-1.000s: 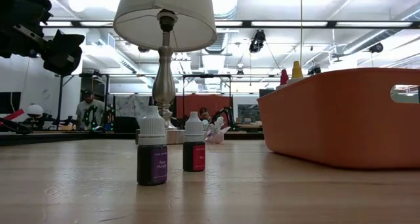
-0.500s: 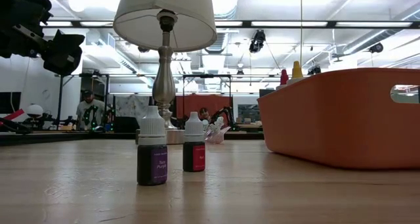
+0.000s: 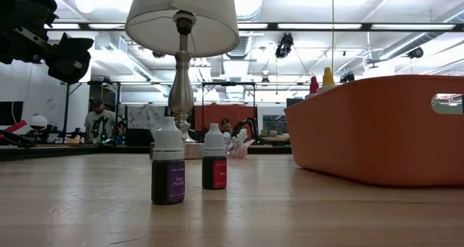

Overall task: Pick & Place food coloring
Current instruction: Put the small food coloring bottle into the orange bin

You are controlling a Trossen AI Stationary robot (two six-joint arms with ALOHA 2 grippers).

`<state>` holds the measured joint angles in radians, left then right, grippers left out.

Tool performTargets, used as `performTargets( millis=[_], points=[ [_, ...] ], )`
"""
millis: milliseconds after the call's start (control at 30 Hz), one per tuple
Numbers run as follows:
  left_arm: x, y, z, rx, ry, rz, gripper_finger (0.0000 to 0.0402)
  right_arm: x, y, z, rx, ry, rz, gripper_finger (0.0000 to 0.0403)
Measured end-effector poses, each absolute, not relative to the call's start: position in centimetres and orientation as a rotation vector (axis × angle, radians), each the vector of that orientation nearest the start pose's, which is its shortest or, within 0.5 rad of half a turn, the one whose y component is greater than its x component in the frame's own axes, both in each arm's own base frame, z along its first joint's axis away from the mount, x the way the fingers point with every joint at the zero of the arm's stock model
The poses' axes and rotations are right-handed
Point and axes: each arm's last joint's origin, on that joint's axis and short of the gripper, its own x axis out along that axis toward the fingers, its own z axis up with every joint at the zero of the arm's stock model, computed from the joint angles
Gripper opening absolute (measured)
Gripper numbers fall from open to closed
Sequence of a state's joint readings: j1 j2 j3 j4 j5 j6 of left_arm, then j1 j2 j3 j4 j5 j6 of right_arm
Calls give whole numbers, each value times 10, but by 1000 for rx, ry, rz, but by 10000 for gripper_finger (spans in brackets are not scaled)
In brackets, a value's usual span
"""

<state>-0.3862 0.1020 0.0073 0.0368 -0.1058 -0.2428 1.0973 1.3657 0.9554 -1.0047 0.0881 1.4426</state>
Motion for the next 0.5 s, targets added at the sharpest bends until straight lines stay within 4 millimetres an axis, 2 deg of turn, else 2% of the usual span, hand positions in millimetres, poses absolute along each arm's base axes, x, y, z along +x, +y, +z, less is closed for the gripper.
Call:
performTargets(
  millis=[233, 367, 500],
  points=[
    [97, -36, 161, -227, 90, -273, 259, 102, 196, 203, 244, 1472, -115, 192],
    [97, -36, 161, -227, 90, -272, 259, 102, 198, 195, 253, 1487, -44, 192],
    [97, -36, 161, -227, 90, -273, 258, 104, 201, 184, 203, 1504, -52, 192]
  ],
)
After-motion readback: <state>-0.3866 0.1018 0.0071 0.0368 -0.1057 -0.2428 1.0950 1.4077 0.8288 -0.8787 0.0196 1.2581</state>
